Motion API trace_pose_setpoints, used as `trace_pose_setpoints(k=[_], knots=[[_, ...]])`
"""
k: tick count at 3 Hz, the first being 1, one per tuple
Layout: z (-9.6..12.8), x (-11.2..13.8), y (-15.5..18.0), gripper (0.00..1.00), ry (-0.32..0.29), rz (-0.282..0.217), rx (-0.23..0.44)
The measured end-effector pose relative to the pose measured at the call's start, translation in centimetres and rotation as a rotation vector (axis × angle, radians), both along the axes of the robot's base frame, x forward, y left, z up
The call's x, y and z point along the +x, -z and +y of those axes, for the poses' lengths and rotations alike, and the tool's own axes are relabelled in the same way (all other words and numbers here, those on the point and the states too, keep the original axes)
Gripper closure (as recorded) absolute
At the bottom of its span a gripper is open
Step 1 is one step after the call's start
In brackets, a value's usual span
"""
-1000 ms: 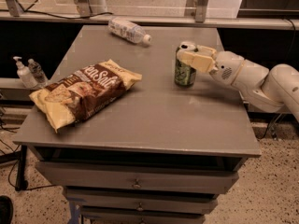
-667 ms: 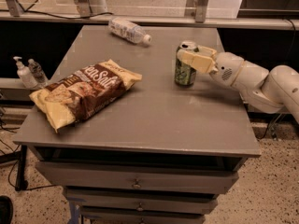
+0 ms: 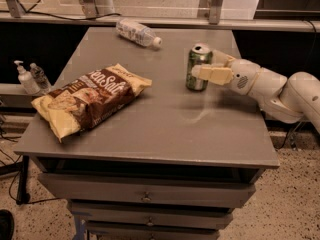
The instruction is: Place green can upright
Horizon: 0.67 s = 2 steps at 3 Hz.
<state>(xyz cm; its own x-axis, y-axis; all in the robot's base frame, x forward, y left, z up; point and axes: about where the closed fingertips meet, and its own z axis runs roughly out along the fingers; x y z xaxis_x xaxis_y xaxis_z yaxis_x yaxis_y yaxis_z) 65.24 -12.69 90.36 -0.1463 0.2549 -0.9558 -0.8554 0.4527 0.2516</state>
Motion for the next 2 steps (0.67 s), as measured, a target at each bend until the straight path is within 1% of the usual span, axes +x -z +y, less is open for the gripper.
trace_pose_setpoints(k=[1, 2], knots=[[-0.2, 0.0, 0.0, 0.0, -0.002, 0.004, -0.009], [-1.5, 0.1, -0.2, 0.0, 0.007, 0.002, -0.071]])
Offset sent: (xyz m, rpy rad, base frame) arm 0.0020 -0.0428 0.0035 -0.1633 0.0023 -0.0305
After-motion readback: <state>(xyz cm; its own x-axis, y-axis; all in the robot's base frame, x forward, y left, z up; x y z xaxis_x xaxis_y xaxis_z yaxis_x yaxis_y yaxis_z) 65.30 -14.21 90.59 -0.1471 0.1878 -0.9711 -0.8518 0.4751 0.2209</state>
